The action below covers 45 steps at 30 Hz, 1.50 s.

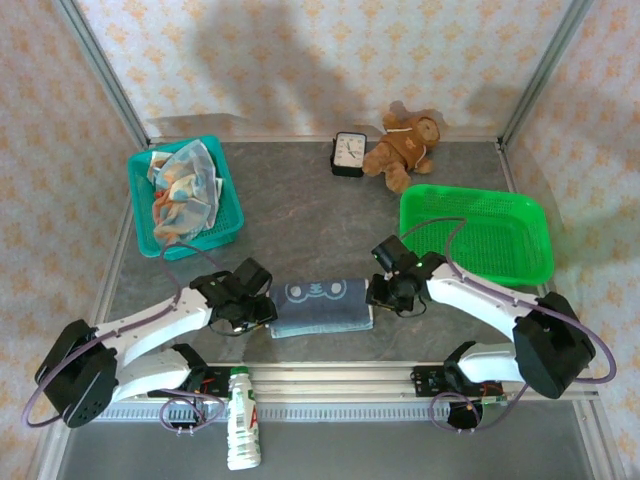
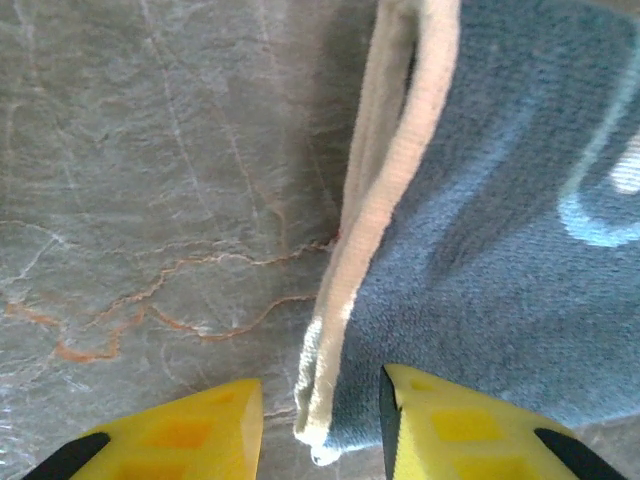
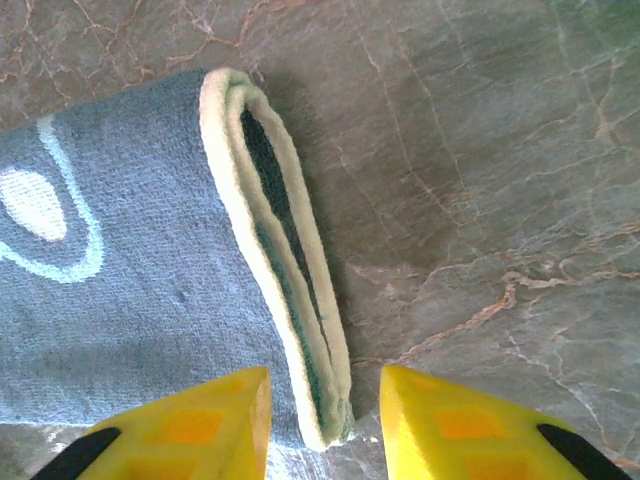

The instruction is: Fold and stack the towels

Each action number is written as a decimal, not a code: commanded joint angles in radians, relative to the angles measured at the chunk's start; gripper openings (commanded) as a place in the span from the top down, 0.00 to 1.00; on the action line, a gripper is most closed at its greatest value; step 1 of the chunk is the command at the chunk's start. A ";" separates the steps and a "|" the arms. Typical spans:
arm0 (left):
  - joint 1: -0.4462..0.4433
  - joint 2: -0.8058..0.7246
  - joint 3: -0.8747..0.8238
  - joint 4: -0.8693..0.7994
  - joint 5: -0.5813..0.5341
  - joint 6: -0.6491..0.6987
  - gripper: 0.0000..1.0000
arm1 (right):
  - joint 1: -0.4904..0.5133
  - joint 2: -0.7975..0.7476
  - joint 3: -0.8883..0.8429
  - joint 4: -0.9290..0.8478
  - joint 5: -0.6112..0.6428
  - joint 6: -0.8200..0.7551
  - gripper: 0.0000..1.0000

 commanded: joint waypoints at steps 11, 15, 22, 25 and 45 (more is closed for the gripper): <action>-0.008 0.226 0.024 0.164 -0.012 0.048 0.64 | 0.026 0.160 -0.021 0.179 -0.024 -0.013 0.68; 0.007 0.289 0.084 0.140 -0.061 0.098 0.68 | 0.026 0.193 0.012 0.188 0.020 -0.016 0.77; 0.136 0.374 0.202 0.085 -0.079 0.247 0.71 | 0.024 0.305 0.115 0.200 0.095 -0.035 0.83; 0.180 0.396 0.245 0.079 -0.070 0.300 0.73 | 0.016 0.350 0.169 0.201 0.106 -0.047 0.87; 0.231 0.436 0.359 0.027 -0.091 0.375 0.61 | -0.042 0.415 0.322 0.107 0.139 -0.139 0.76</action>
